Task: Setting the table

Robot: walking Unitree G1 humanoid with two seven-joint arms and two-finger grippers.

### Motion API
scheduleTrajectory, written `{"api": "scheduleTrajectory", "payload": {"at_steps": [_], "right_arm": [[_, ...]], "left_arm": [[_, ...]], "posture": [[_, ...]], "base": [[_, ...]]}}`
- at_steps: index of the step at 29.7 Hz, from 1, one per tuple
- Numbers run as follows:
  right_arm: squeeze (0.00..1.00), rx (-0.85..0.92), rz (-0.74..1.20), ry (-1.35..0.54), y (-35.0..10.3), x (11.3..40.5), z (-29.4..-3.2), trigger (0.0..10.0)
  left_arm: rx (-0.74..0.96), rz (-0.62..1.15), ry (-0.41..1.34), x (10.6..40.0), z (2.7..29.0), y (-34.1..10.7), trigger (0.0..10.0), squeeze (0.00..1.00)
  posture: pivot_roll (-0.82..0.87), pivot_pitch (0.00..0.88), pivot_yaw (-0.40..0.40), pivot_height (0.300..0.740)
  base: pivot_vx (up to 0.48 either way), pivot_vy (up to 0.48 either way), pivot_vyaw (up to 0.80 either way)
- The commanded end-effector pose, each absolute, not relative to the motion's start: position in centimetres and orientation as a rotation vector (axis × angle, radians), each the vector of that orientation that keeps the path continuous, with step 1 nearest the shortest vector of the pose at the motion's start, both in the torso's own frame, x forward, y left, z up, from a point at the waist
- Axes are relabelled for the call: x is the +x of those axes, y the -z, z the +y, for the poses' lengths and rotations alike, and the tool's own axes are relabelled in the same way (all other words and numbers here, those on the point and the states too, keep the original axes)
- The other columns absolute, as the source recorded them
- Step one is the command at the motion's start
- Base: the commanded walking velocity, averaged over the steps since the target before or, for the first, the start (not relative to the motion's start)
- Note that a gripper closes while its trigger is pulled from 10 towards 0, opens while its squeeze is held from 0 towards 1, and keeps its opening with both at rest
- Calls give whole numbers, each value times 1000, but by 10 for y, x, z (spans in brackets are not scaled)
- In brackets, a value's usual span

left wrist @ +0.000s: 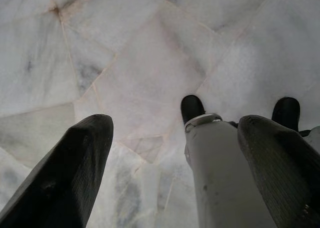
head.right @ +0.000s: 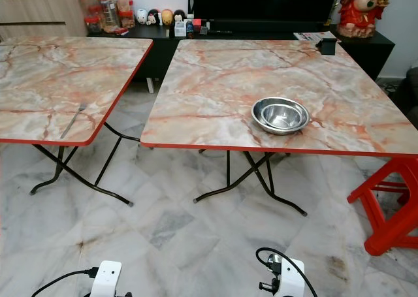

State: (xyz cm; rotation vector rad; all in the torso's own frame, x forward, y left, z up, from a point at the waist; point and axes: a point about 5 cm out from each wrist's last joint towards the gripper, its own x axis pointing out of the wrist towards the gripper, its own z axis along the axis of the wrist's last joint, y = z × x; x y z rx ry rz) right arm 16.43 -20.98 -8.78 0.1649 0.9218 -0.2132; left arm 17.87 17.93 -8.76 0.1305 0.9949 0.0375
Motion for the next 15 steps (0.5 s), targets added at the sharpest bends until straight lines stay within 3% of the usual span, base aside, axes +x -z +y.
{"api": "scheduleTrajectory", "payload": {"at_steps": [1, 7, 15], "right_arm": [[0, 168, 922, 223, 88, 163, -210, 10000], [0, 166, 926, 226, 88, 163, -210, 10000], [0, 153, 936, 227, 88, 164, -210, 10000]], "left_arm": [[116, 995, -56, 178, 183, 87, 10000, 0], [124, 998, -55, 178, 185, 87, 10000, 0], [130, 1000, -44, 180, 183, 87, 10000, 0]], "posture": [[-57, 0, -5, 740], [-61, 0, -3, 740], [-62, 0, -5, 740]], "base": [[0, 0, 0], [0, 0, 0], [323, 0, 0]]}}
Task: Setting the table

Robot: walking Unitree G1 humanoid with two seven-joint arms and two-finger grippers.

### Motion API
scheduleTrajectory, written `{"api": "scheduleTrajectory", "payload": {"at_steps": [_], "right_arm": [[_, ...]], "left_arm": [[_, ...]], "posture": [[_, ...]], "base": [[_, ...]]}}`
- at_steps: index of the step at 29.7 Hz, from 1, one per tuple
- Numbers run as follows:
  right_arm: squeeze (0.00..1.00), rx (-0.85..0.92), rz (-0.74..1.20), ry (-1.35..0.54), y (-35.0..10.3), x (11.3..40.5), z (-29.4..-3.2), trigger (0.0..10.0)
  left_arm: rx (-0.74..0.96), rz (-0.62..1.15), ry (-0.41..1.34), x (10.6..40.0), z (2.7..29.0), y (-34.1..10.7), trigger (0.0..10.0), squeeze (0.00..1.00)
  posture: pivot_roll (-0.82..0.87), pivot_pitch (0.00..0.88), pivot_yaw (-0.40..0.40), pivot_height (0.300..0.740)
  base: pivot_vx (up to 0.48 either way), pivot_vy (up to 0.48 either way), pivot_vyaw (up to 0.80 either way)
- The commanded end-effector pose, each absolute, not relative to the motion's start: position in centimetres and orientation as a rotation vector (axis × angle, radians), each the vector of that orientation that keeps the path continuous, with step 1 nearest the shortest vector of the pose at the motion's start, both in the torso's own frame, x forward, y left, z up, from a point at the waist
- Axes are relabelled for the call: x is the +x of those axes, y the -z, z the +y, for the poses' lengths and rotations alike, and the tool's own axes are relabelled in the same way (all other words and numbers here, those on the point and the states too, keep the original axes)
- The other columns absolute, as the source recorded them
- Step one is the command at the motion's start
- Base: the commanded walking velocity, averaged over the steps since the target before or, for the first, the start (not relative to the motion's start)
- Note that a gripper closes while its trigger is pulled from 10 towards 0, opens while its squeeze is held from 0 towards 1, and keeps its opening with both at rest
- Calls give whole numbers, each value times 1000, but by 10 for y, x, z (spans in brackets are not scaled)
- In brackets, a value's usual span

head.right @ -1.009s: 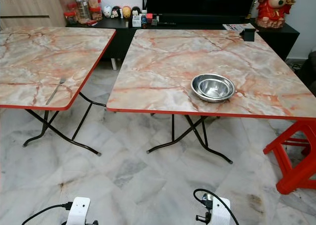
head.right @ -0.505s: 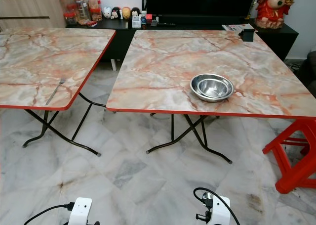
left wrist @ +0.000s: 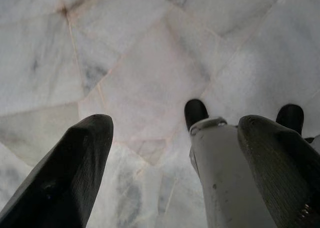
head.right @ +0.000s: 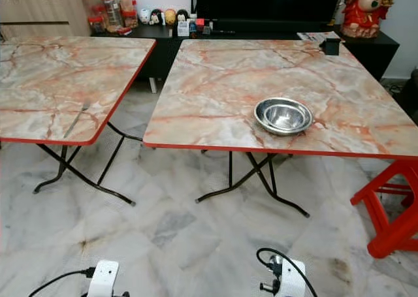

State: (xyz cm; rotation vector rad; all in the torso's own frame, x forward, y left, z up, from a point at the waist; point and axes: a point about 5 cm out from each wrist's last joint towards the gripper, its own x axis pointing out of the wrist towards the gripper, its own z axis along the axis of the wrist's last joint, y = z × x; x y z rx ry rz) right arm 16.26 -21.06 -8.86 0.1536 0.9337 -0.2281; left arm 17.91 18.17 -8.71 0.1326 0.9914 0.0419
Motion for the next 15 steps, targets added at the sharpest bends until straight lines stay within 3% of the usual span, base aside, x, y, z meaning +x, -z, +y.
{"api": "scheduleTrajectory", "payload": {"at_steps": [1, 15], "right_arm": [[0, 153, 937, 226, 88, 164, -210, 10000], [0, 158, 943, 223, 89, 164, -207, 10000]], "left_arm": [[130, 1001, -44, 179, 183, 87, 10000, 0], [133, 1006, -40, 179, 182, 88, 10000, 0]], "posture": [[-62, 0, -4, 740], [-59, 0, -6, 740]], "base": [[356, 0, 0], [363, 0, 0]]}}
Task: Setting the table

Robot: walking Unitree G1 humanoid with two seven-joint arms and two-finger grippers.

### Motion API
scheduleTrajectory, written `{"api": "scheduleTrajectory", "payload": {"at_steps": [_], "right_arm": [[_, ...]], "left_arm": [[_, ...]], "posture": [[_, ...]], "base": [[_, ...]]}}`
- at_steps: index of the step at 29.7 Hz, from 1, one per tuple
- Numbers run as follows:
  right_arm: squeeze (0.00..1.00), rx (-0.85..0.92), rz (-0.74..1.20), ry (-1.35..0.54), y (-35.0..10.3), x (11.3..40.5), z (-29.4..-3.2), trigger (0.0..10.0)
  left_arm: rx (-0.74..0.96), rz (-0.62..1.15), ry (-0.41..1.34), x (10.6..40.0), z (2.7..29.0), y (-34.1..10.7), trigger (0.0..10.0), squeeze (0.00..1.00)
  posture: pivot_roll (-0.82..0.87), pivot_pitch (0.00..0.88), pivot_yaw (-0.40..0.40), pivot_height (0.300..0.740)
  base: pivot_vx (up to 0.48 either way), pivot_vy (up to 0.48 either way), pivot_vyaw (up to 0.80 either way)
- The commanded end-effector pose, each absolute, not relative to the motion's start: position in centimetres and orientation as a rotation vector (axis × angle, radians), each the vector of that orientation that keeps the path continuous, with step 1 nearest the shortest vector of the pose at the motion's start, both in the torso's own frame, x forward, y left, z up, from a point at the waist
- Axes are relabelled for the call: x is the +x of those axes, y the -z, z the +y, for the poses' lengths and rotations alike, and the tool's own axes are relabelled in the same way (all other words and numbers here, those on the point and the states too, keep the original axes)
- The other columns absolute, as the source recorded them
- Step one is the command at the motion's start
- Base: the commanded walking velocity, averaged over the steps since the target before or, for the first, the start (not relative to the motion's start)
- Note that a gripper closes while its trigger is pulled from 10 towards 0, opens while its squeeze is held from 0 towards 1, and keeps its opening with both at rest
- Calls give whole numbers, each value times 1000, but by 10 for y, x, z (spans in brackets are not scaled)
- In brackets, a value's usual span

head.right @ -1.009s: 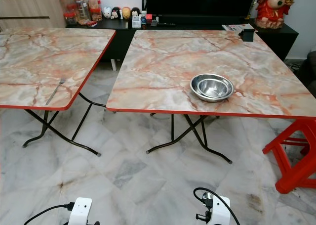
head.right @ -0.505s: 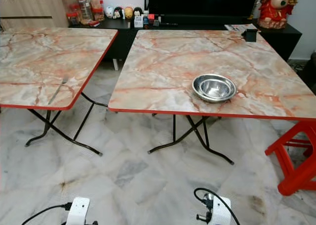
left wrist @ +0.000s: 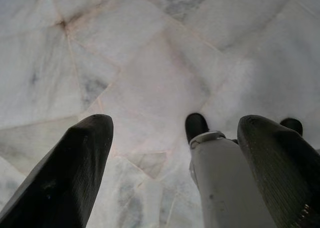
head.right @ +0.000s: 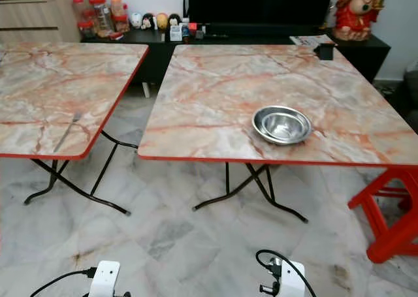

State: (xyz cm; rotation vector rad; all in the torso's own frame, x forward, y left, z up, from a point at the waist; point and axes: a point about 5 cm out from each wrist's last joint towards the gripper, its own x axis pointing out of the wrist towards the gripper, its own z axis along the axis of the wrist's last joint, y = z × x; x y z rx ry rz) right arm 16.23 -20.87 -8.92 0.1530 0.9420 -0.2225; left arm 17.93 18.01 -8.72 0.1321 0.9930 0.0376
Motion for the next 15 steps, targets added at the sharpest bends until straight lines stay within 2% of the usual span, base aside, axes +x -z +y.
{"api": "scheduleTrajectory", "payload": {"at_steps": [1, 15], "right_arm": [[0, 158, 943, 223, 89, 164, -207, 10000], [0, 159, 950, 214, 90, 163, -205, 10000]], "left_arm": [[134, 1005, -40, 179, 182, 87, 10000, 0], [135, 1004, -39, 179, 182, 87, 10000, 0]], "posture": [[-59, 0, -6, 740], [-59, 0, -5, 740]], "base": [[371, 0, 0], [372, 0, 0]]}}
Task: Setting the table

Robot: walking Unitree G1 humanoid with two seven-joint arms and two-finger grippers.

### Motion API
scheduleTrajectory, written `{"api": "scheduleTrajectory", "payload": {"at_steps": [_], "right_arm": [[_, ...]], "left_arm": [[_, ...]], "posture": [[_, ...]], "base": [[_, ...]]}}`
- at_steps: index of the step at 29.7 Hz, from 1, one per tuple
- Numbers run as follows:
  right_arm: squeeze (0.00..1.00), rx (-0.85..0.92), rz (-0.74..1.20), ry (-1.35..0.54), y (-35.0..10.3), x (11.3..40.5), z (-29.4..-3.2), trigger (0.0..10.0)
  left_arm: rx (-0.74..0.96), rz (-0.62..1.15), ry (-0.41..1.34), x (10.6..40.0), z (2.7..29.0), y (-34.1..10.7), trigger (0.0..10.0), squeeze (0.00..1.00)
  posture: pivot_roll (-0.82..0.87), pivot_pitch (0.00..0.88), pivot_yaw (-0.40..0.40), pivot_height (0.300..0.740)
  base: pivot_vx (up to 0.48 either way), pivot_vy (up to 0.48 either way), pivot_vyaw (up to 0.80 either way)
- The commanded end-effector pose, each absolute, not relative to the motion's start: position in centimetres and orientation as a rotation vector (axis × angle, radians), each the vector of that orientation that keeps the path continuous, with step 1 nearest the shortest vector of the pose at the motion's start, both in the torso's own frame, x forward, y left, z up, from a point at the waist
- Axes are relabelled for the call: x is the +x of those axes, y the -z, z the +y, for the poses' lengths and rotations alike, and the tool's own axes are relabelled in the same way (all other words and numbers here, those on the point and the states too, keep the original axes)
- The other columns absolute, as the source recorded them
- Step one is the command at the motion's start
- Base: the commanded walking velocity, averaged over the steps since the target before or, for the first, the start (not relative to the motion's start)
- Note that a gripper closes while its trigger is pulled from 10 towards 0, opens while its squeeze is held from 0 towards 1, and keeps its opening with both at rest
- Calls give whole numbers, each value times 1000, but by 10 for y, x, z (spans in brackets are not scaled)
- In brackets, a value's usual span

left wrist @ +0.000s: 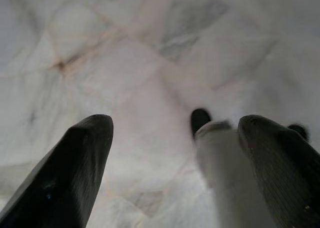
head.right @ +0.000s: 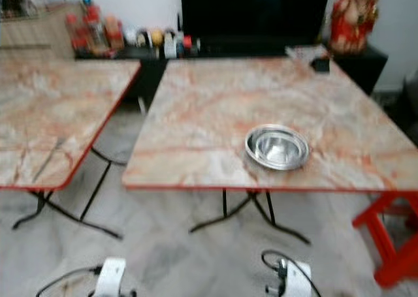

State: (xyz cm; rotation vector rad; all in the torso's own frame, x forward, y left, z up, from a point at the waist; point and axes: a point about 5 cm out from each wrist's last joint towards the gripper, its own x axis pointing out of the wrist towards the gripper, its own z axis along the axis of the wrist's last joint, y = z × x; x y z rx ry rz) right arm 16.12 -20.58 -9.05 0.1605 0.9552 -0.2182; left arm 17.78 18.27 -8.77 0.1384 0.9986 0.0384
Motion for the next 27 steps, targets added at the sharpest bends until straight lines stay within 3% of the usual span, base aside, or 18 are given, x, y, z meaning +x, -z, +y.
{"api": "scheduleTrajectory", "payload": {"at_steps": [1, 27], "right_arm": [[0, 160, 950, 213, 90, 163, -205, 10000], [0, 166, 947, 214, 90, 163, -205, 10000]], "left_arm": [[134, 1004, -40, 179, 182, 87, 10000, 0], [156, 1008, -26, 181, 180, 87, 10000, 0]], "posture": [[-59, 0, -5, 740], [-61, 0, -7, 740]], "base": [[300, 0, 0], [12, 0, 0]]}}
